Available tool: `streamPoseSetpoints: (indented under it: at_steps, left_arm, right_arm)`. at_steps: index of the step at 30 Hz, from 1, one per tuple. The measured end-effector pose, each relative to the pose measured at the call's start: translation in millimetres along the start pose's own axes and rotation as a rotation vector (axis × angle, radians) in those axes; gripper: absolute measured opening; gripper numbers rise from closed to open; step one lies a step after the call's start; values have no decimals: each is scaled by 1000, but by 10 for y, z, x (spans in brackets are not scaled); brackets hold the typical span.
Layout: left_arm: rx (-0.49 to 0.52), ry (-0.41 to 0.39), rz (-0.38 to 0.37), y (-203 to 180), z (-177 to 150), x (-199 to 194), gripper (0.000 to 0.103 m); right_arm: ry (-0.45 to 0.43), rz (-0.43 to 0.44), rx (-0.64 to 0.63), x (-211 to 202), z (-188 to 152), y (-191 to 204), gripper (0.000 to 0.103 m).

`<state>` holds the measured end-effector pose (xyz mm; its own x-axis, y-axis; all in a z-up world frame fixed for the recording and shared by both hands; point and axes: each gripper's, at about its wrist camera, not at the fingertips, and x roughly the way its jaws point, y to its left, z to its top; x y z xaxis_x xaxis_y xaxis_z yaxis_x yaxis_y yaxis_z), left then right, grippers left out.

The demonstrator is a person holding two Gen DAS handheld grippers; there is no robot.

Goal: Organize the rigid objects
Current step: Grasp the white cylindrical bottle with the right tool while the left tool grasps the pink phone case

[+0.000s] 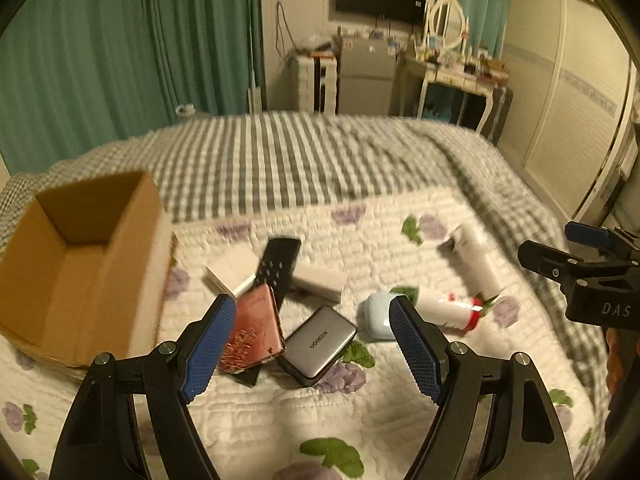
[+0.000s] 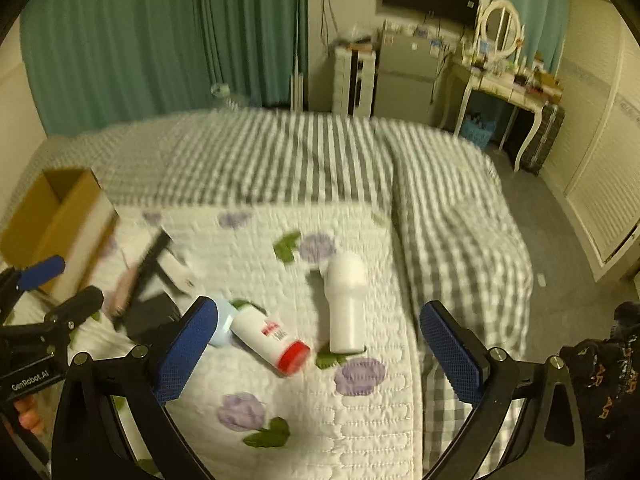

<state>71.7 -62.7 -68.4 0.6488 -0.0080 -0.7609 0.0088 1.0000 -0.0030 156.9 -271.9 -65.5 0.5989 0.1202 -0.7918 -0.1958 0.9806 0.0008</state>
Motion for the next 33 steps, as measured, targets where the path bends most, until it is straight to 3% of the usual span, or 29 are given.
streamPoseSetpoints:
  at_steps: [10, 17, 22, 25, 30, 33]
  left_arm:
    - [12, 128, -9, 50, -372, 582, 78]
    - [86, 90, 43, -43, -345, 678, 78]
    - [115, 93, 20, -43, -341, 686, 78]
    - [100, 111, -13, 6, -362, 629, 78]
    - [-20, 135, -23, 215, -286, 681, 78]
    - [-29, 131, -4, 273, -223, 708, 78]
  right_arm:
    - [170, -1, -21, 829, -168, -244, 75]
    - [218, 32, -44, 1157, -220, -267, 61]
    - [225, 47, -47, 1228, -263, -307, 59]
    - [225, 59, -44, 1207, -258, -333, 52]
    - [226, 71, -24, 1160, -276, -372, 50]
    - [222, 67, -23, 1167, -263, -385, 49]
